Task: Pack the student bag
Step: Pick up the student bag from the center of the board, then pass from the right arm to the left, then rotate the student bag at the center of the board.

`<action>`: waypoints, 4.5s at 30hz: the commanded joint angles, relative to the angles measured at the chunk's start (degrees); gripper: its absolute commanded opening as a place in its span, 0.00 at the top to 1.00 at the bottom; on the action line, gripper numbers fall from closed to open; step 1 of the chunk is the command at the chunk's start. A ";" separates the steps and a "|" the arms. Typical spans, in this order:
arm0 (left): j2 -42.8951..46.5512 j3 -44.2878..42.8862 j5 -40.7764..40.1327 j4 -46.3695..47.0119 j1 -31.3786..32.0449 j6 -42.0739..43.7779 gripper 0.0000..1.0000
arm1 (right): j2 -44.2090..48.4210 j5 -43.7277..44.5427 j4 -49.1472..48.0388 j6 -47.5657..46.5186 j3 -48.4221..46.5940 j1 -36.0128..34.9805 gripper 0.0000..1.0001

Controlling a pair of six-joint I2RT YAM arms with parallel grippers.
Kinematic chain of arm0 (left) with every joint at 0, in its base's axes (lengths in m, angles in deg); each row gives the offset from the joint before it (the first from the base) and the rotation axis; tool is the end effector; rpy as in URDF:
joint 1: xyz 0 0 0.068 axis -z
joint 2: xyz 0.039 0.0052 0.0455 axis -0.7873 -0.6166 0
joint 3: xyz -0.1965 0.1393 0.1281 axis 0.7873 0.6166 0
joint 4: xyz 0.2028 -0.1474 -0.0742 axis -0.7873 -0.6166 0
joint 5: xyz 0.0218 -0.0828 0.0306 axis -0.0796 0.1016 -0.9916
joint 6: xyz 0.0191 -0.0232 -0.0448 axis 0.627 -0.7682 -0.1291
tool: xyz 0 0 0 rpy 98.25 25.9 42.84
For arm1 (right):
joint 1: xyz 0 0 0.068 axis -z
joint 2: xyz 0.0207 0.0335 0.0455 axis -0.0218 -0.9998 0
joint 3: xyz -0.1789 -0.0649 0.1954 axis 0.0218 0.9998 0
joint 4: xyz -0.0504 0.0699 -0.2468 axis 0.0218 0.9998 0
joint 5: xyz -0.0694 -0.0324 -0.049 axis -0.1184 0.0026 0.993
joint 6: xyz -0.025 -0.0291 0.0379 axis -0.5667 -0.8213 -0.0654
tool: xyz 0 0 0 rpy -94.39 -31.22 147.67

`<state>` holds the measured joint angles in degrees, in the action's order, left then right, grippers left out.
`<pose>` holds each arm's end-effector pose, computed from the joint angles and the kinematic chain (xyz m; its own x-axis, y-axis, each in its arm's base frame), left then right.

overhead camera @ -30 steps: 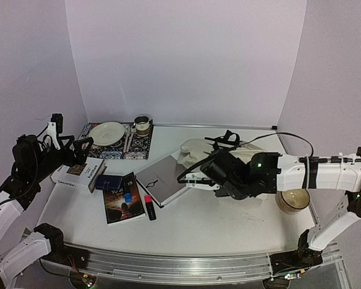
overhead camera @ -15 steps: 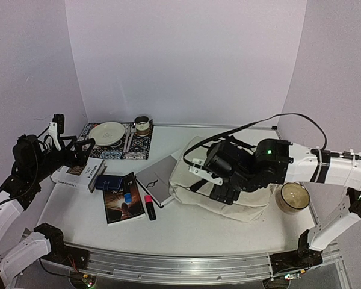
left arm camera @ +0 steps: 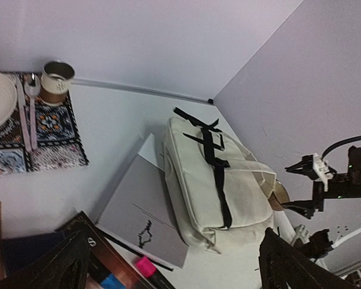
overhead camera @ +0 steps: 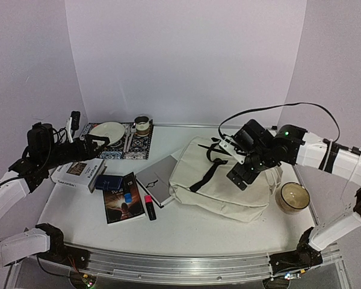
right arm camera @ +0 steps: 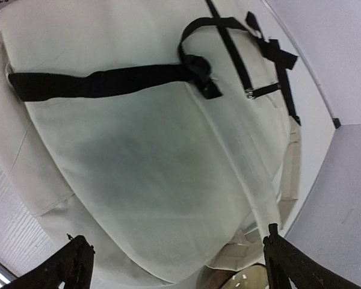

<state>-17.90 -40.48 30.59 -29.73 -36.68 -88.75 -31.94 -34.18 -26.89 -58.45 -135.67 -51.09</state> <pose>0.1810 -0.0675 0.3039 -0.5110 -0.2426 -0.8246 0.5208 0.6758 -0.5216 0.2060 0.2234 0.3090 -0.3846 -0.5913 -0.7088 -0.5661 0.7576 -0.3249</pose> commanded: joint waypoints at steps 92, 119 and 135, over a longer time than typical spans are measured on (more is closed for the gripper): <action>-35.03 -25.69 -41.49 6.41 53.53 0.33 1.00 | 1.09 8.76 -9.19 37.44 -14.74 -9.51 0.38; -27.92 -20.92 -20.09 -11.30 43.26 2.61 1.00 | -10.43 -33.05 -21.79 20.30 8.78 23.14 0.13; -30.32 -18.24 -19.29 -11.38 42.97 1.67 1.00 | -31.08 -47.36 -33.87 30.32 2.72 31.05 0.16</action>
<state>-48.23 -59.40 10.07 -42.59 6.46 -86.67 -58.87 -76.90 -59.37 -30.60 -129.44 -20.25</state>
